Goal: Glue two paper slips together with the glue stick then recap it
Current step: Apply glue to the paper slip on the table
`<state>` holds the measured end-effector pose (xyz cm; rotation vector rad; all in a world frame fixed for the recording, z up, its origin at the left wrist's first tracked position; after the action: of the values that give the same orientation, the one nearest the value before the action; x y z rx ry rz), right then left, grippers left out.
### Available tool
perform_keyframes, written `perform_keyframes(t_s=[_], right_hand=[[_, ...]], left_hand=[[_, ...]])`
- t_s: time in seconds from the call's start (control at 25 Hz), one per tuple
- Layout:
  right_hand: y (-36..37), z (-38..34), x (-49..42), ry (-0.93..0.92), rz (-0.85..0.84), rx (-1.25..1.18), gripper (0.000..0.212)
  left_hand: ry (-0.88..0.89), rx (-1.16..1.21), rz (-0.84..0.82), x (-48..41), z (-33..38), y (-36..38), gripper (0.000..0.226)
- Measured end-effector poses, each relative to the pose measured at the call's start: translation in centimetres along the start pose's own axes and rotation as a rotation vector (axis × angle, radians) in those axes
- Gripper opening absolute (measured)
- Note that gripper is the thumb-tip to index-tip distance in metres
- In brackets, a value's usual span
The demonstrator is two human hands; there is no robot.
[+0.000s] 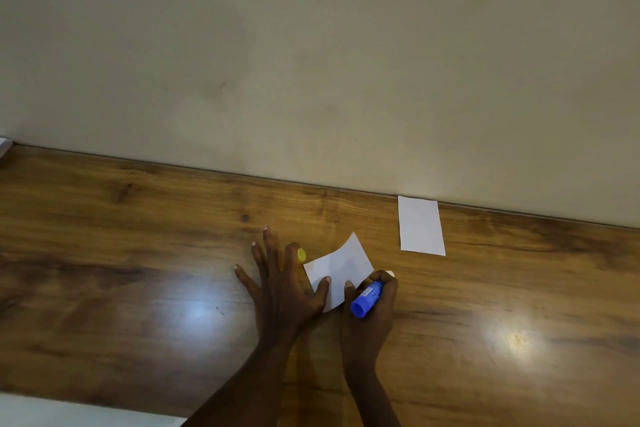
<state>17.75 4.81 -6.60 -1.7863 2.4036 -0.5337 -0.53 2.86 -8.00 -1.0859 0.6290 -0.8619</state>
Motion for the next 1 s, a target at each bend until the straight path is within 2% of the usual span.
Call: perform_keyframes(t_s=[0.16, 0.28, 0.4, 0.48, 0.52, 0.76, 0.88, 0.92, 1.0], right_hand=[[-0.3, -1.1, -1.2, -0.038, 0.031, -0.049, 0.040], [-0.6, -3.0, -3.2, -0.183, -0.034, -0.010, 0.035], [1.2, -5.7, -5.1, -0.428, -0.315, 0.181, 0.030], [3.1, -5.8, -5.7, -0.482, -0.542, 0.306, 0.032], [3.7, -5.6, -6.0, -0.476, -0.598, 0.345, 0.029], [4.5, -4.6, -5.3, -0.549, -0.647, 0.431, 0.031], [3.7, -5.4, -5.0, -0.595, -0.508, 0.398, 0.029], [3.4, -5.4, -4.7, -0.558, -0.478, 0.314, 0.028], [3.9, -4.3, -4.2, -0.329, -0.537, 0.054, 0.022]], left_hand=[[-0.014, 0.031, 0.011, 0.1, -0.1, -0.3, 0.077], [-0.010, 0.076, 0.021, 0.2, 0.0, -0.6, 0.085], [-0.018, 0.097, 0.019, 0.3, -0.1, -0.7, 0.078], [-0.021, 0.094, 0.014, 0.2, -0.1, -0.6, 0.076], [-0.023, 0.087, 0.006, 0.1, -0.1, -0.5, 0.076], [-0.029, 0.027, -0.033, 0.0, -0.2, 0.1, 0.080], [-0.030, 0.021, -0.037, -0.1, -0.3, 0.3, 0.082], [-0.029, 0.023, -0.038, -0.1, -0.2, 0.3, 0.082], [-0.029, 0.020, -0.047, 0.0, -0.2, 0.4, 0.082]])
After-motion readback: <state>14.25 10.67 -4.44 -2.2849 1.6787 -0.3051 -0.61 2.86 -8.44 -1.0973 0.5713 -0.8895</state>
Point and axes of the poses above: each hand's wrist, its own x-axis away from the middle knuckle, its own y-axis out of the palm, z = x × y, the point moved 10 cm from there along -x, towards the middle knuckle, and after that the axes turned 1 degree about y, right-handed, at the moved point
